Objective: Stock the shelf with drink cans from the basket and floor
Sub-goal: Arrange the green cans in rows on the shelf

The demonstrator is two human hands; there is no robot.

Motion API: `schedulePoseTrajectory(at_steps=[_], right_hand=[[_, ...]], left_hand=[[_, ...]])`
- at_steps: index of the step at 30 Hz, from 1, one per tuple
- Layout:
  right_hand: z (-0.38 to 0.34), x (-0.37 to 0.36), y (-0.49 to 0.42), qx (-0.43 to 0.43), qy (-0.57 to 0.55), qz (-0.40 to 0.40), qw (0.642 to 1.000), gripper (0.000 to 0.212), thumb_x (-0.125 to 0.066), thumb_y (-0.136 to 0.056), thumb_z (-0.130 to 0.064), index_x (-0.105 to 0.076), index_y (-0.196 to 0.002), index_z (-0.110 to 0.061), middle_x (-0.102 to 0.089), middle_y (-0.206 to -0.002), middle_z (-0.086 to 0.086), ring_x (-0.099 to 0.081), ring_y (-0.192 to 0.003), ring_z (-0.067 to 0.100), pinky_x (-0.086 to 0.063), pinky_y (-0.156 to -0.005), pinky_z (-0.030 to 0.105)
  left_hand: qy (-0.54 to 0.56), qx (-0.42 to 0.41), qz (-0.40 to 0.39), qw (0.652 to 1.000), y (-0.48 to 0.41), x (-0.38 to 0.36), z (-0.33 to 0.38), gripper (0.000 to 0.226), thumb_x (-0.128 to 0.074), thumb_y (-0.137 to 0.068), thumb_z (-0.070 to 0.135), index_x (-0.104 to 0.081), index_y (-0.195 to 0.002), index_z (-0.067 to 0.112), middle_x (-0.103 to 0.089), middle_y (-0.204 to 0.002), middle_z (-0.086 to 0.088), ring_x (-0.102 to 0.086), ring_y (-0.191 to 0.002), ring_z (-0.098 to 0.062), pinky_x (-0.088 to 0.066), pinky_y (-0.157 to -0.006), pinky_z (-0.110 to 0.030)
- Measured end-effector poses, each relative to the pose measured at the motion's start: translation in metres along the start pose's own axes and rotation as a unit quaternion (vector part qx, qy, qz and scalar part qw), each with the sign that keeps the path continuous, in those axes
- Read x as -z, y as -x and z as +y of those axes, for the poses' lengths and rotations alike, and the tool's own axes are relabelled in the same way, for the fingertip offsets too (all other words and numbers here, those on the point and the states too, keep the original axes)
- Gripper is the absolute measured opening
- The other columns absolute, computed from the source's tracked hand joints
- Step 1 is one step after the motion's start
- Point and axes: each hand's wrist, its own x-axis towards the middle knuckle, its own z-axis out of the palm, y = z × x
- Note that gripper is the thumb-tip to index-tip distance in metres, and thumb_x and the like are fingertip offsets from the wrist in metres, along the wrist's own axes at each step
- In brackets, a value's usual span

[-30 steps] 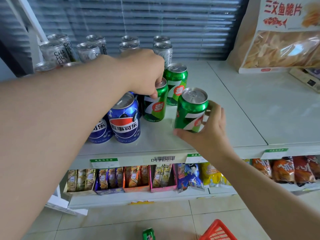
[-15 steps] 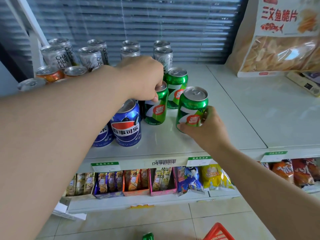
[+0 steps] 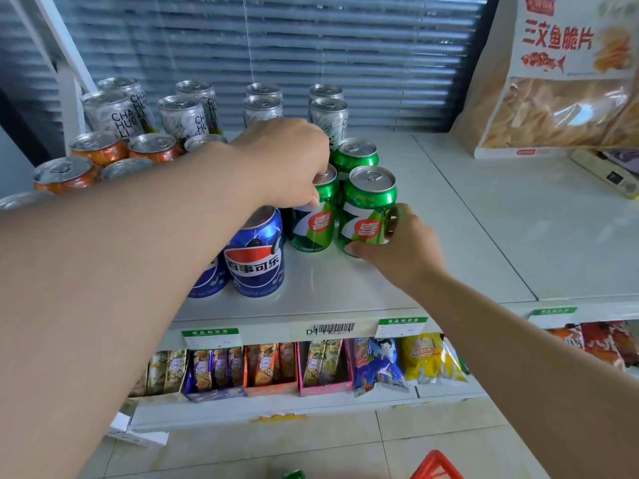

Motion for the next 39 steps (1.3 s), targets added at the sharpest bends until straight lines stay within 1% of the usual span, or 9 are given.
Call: schedulePoseTrajectory(at_steps=[5,15,19,22,28,31,33,36,39], right_hand=[[-0.004,0.004,-0.011,-0.005,0.009,-0.04,0.999,0.065,-0.086,-0.064,-0.036,-0.055,-0.119,-0.02,-0.068,-0.108,-0.002,-0.063,-0.099,0.022,-0.054,-0.086,0.042],[-0.011,0.013,-0.024,0.012,0.008,-0.117,0.993,0.051,-0.083,-0.07,-0.022,-0.064,-0.117,-0.017,-0.07,-0.11,0.005,-0.064,-0.101,0.027,-0.054,-0.09,0.045],[-0.005,0.011,-0.026,0.009,0.005,-0.105,0.994,0.052,-0.082,-0.072,-0.024,-0.06,-0.119,-0.017,-0.068,-0.111,0.003,-0.063,-0.102,0.026,-0.054,-0.09,0.044],[0.001,0.009,-0.026,-0.006,0.005,-0.101,0.995,0.058,-0.081,-0.072,-0.023,-0.056,-0.123,-0.017,-0.066,-0.114,0.002,-0.061,-0.104,0.024,-0.054,-0.091,0.041],[-0.002,0.013,-0.019,-0.06,-0.066,-0.107,0.99,0.086,-0.078,-0.075,-0.018,-0.032,-0.147,-0.015,-0.054,-0.133,0.004,-0.054,-0.118,0.025,-0.049,-0.1,0.042],[-0.003,0.018,-0.01,-0.076,-0.108,-0.07,0.989,0.073,-0.073,-0.08,-0.022,-0.038,-0.144,-0.015,-0.056,-0.127,0.006,-0.058,-0.114,0.027,-0.05,-0.098,0.044],[-0.004,0.022,-0.003,-0.07,-0.108,-0.035,0.991,0.059,-0.068,-0.083,-0.023,-0.047,-0.137,-0.014,-0.062,-0.117,0.007,-0.061,-0.103,0.026,-0.053,-0.093,0.043],[-0.008,0.025,0.013,-0.054,-0.114,-0.001,0.992,0.04,-0.061,-0.089,-0.027,-0.056,-0.126,-0.014,-0.064,-0.111,0.006,-0.061,-0.09,0.025,-0.052,-0.082,0.038],[-0.017,0.029,0.035,-0.021,-0.127,0.015,0.992,0.027,-0.054,-0.092,-0.033,-0.065,-0.109,-0.016,-0.068,-0.098,0.003,-0.064,-0.083,0.025,-0.052,-0.073,0.037]], left_hand=[[0.001,0.007,-0.01,1.0,0.0,0.001,0.002,0.031,-0.069,-0.081,0.038,-0.067,-0.086,0.008,-0.047,-0.084,-0.004,-0.05,-0.086,-0.026,-0.041,-0.065,-0.036],[0.011,0.024,-0.006,1.0,0.0,0.0,0.002,0.034,-0.07,-0.08,0.04,-0.068,-0.096,0.009,-0.049,-0.09,-0.004,-0.054,-0.094,-0.03,-0.046,-0.07,-0.036],[0.024,0.03,-0.008,0.999,0.0,0.0,0.001,0.034,-0.072,-0.079,0.039,-0.07,-0.098,0.011,-0.049,-0.086,-0.003,-0.053,-0.091,-0.029,-0.05,-0.076,-0.04],[0.028,0.037,-0.001,0.999,0.0,0.001,0.002,0.032,-0.073,-0.078,0.039,-0.07,-0.094,0.011,-0.049,-0.084,-0.003,-0.052,-0.089,-0.028,-0.05,-0.076,-0.04],[0.054,0.066,0.027,0.996,0.005,-0.001,0.004,0.043,-0.075,-0.076,0.041,-0.07,-0.11,0.016,-0.051,-0.087,-0.001,-0.052,-0.094,-0.027,-0.049,-0.078,-0.038],[0.088,0.1,0.043,0.99,0.01,-0.001,0.009,0.057,-0.079,-0.073,0.037,-0.062,-0.125,0.02,-0.064,-0.105,-0.005,-0.056,-0.106,-0.03,-0.049,-0.086,-0.04],[0.122,0.126,0.056,0.983,0.015,-0.002,0.014,0.065,-0.08,-0.071,0.036,-0.057,-0.13,0.02,-0.064,-0.12,-0.007,-0.057,-0.112,-0.03,-0.048,-0.09,-0.039],[0.163,0.143,0.101,0.971,0.029,-0.003,0.026,0.059,-0.076,-0.075,0.037,-0.058,-0.129,0.02,-0.057,-0.129,-0.009,-0.053,-0.117,-0.03,-0.042,-0.094,-0.037],[0.269,0.178,0.225,0.919,0.048,-0.003,0.036,0.041,-0.068,-0.084,0.025,-0.062,-0.124,0.017,-0.056,-0.129,-0.007,-0.053,-0.117,-0.025,-0.04,-0.097,-0.031]])
